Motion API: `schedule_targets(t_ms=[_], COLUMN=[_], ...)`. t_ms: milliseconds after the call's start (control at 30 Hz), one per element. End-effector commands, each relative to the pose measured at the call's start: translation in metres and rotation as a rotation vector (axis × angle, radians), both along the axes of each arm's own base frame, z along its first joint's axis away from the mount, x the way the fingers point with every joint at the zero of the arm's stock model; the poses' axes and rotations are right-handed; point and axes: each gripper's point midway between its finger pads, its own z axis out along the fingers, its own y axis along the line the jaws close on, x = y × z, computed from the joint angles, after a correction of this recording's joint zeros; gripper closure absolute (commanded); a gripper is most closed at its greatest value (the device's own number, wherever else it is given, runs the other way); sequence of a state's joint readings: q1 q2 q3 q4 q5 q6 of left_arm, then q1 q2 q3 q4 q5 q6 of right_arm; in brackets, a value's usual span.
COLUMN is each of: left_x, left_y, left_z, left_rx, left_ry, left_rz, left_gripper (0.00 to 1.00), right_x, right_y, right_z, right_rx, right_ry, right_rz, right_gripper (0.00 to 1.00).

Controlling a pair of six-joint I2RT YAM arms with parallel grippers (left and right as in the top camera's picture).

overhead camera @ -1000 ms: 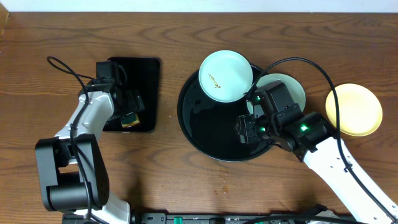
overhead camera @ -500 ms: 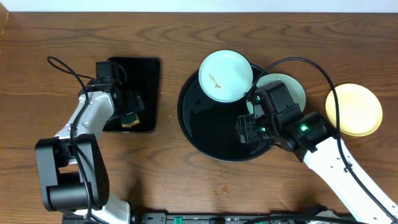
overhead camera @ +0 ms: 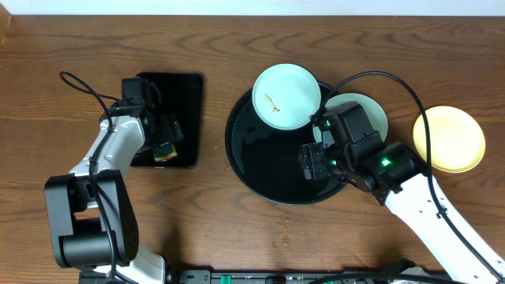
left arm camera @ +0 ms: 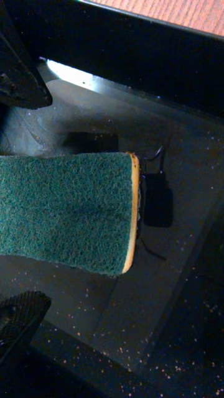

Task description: Clean dirty plates on tray and stack at the side

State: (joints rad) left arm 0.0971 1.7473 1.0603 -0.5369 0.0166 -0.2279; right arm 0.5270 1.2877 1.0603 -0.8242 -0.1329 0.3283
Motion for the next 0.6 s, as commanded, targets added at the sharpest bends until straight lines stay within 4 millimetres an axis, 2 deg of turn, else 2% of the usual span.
schedule_targets(t_ms=[0, 333, 567], left_x=[-0.003, -0.003, -0.003], left_y=[0.001, 0.001, 0.001], left_z=[-0.005, -0.005, -0.006], left_rx=[0.006, 0.006, 0.006], left_ry=[0.018, 0.018, 0.018], left_rz=[-0.006, -0.006, -0.006], left_gripper=[0.07, 0.07, 0.07], right_x=[0.002, 0.006, 0.007], right_y=[0.0, 0.002, 0.012], right_z=[0.003, 0.003, -0.01], right_rx=[-0.008, -0.01, 0.022], right_ry=[-0.02, -0.039, 0.027], right_rz=[0.008, 0.027, 0.004], right_gripper=[0.31, 0.28, 0.26])
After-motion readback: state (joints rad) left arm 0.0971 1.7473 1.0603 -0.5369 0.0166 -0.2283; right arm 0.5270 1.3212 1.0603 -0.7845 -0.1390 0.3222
